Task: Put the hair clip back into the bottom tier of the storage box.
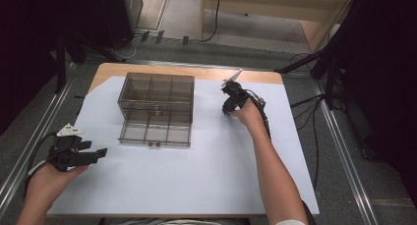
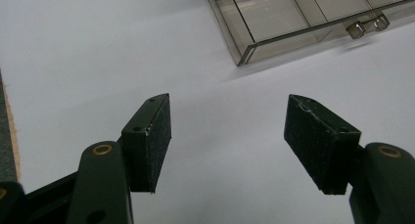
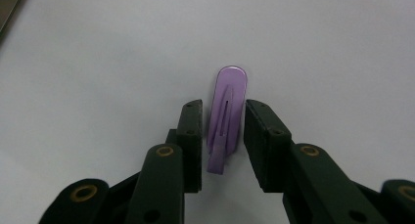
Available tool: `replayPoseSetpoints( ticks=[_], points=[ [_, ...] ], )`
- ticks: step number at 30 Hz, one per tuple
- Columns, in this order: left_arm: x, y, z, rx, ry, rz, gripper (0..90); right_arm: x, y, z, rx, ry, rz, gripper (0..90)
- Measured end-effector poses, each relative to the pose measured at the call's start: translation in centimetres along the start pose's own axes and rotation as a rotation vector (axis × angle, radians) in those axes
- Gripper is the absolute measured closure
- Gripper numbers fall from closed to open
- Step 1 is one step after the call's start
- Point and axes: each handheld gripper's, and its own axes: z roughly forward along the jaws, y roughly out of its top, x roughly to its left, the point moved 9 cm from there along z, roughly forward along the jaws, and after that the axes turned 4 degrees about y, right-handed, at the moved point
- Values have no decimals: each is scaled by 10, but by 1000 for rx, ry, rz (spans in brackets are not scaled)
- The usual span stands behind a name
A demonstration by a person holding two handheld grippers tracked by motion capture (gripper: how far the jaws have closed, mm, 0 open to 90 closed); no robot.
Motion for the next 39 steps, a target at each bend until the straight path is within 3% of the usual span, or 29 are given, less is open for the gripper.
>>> replayPoseSetpoints(
  ticks=[11, 23, 39],
  points=[
    [0, -2, -2, 7, -3, 4, 353, -1, 0, 1, 1, -36, -17, 771],
    [1, -3, 0, 10, -4, -4, 353, -1, -2, -2, 4, -26, -21, 774],
    [-2, 2, 3, 8, -22, 5, 351, 11, -10, -23, -24, -2, -38, 773]
  ],
)
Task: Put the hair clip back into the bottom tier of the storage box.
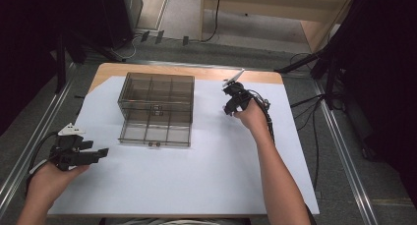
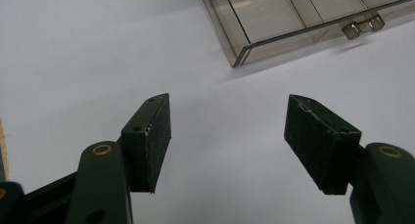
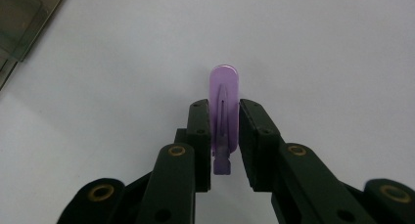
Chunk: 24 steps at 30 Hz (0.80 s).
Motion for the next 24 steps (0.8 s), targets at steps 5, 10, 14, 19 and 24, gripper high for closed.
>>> replayPoseSetpoints(
  ticks=[5, 10, 14, 19, 24],
  points=[
    [-1, 1, 2, 1, -8, -2, 351, 4, -5, -2, -3, 12, 4, 773],
    [-2, 4, 5, 1, -17, 4, 349, 9, -10, -4, -3, 20, -4, 773],
    [-5, 7, 7, 0, -24, 6, 348, 13, -14, -6, 1, 24, -7, 773],
    [-7, 9, 10, 9, -33, 17, 345, 19, -17, -10, -2, 29, -24, 773],
    [-7, 13, 13, 1, -36, 17, 343, 24, -21, -12, -2, 31, -34, 773]
  ],
)
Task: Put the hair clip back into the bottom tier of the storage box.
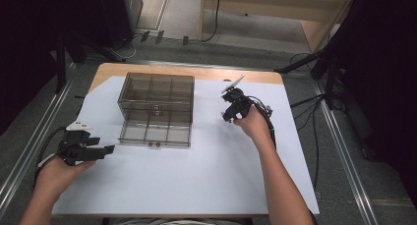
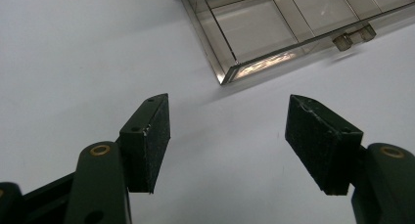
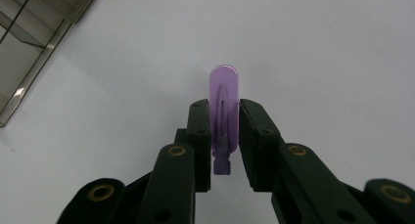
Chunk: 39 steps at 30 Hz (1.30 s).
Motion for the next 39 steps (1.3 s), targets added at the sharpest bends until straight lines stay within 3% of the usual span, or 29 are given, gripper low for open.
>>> replayPoseSetpoints(
  ticks=[13, 24, 31, 39],
  points=[
    [-3, 8, 5, -5, -18, 11, 342, 12, -9, -6, 3, -6, -28, 772],
    [-2, 13, 8, -8, -25, 12, 342, 22, -18, -6, -1, 36, -48, 772],
    [-1, 14, 9, -6, -31, 12, 342, 25, -21, -8, -2, 39, -62, 772],
    [-3, 15, 11, -2, -32, 14, 341, 38, -21, -11, 4, 53, -77, 771]
  ],
)
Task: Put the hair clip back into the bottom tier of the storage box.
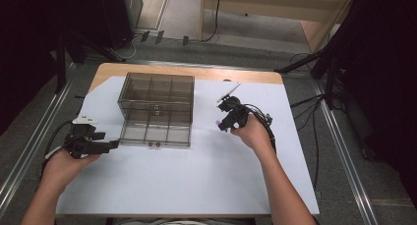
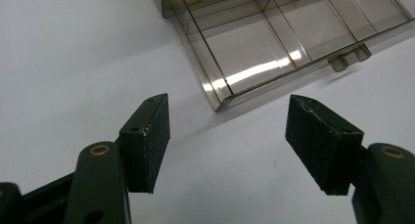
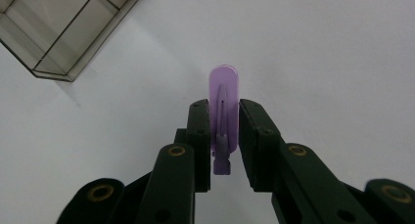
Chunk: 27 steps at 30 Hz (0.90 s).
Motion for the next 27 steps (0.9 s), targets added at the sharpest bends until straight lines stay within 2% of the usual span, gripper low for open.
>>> replayPoseSetpoints(
  ticks=[27],
  points=[
    [-1, -4, -2, 1, 6, 0, 338, 34, 14, -2, -8, 37, -79, 771]
  ],
)
